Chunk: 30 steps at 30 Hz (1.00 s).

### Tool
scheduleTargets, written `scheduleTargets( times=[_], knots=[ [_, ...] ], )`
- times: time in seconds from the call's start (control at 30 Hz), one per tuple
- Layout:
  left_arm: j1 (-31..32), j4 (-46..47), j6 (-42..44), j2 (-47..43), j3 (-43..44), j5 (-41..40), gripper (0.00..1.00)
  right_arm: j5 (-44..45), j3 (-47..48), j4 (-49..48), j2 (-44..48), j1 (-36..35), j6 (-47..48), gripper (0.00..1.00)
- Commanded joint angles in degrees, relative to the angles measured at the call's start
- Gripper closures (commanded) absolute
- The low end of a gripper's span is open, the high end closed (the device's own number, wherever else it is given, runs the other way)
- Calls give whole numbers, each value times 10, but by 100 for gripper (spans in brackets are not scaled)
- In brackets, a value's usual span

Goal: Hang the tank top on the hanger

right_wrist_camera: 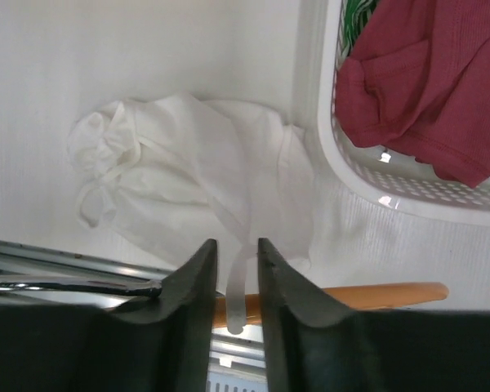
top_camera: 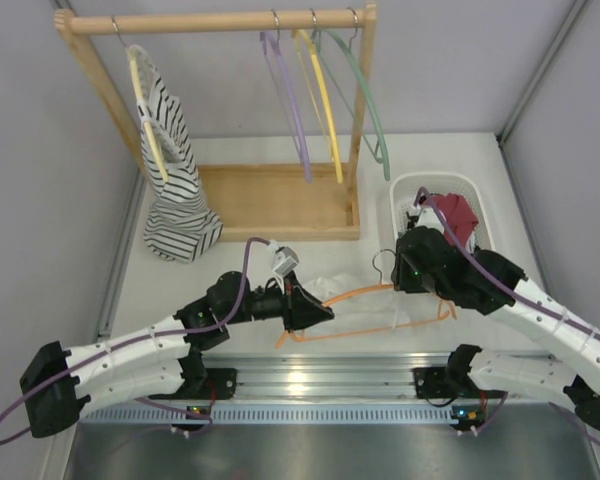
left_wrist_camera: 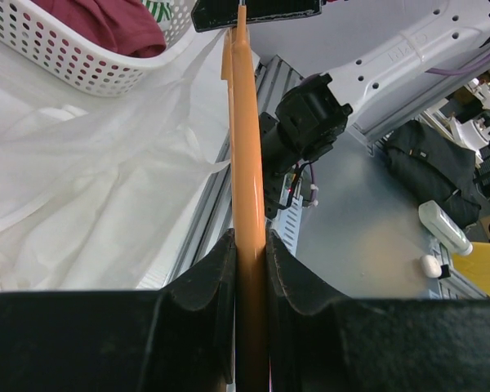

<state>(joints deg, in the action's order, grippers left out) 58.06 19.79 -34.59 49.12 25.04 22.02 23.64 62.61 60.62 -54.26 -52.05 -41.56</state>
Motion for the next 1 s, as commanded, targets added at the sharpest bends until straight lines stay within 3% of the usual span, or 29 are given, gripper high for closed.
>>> scheduleTargets(
  times=[0.0,0.2,0.4,0.57,0.97],
  knots=[
    [3,85,0,-16,3,21,100,1,1,-33,21,12,16,67],
    [3,104,-7,-18,-11,6,100,24,-9,-27,66,13,15,46],
    [3,114,-15,-3,-15,-8,100,45,-13,-27,137,13,16,47],
    [2,126,-16,20,-7,-10,100,-46,-42,-110,176,13,68,45],
    [3,143,-14,58,9,-8,100,-96,-56,-158,103,6,105,45]
  ],
)
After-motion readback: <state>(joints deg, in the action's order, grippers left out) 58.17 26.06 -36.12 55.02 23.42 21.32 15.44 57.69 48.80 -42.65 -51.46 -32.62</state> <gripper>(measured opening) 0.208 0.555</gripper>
